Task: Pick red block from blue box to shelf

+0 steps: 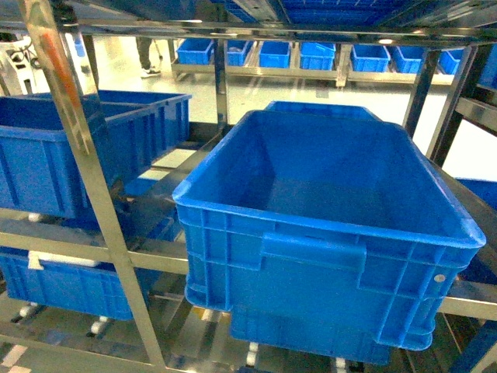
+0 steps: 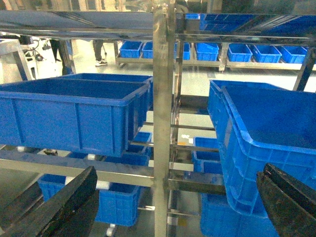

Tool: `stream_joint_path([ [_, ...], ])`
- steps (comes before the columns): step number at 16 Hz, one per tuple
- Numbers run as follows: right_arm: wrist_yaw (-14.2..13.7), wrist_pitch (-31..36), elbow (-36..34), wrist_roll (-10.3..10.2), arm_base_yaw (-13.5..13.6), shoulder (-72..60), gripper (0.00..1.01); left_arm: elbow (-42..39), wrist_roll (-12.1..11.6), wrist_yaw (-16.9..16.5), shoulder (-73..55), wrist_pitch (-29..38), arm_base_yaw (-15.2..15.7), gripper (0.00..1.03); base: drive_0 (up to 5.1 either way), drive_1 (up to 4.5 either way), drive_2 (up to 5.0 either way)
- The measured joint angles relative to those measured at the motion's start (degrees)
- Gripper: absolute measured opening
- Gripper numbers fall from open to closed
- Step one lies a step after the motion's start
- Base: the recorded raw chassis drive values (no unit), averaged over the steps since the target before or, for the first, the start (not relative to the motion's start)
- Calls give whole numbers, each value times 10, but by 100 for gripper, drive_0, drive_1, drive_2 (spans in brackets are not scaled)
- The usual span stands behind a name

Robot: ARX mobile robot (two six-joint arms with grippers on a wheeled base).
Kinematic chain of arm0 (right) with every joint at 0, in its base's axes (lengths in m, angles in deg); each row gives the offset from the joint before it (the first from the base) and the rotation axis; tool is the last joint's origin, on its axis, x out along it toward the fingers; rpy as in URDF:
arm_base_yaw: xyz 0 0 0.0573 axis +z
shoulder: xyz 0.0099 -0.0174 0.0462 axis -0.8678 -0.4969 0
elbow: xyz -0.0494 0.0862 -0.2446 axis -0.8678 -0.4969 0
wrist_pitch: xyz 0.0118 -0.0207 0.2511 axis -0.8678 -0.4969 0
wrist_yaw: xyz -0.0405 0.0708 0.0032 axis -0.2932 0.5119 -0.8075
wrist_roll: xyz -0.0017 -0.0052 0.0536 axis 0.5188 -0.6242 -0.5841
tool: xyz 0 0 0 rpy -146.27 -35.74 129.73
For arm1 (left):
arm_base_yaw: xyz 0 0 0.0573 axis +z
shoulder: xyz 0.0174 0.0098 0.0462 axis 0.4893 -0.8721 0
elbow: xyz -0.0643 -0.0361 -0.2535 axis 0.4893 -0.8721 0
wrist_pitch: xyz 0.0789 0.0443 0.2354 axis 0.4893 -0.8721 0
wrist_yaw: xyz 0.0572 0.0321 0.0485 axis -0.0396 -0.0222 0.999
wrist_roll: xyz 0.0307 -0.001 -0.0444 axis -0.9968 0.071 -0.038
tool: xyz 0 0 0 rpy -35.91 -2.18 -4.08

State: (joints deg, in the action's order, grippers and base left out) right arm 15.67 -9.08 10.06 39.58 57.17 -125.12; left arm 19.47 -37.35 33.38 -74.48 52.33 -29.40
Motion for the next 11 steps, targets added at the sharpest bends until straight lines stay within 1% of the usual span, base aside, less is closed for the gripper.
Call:
stream_joint_path([
  [11,0,0,0,0,0,0,28,0,0,0,0,0,0,98,0,0,0],
])
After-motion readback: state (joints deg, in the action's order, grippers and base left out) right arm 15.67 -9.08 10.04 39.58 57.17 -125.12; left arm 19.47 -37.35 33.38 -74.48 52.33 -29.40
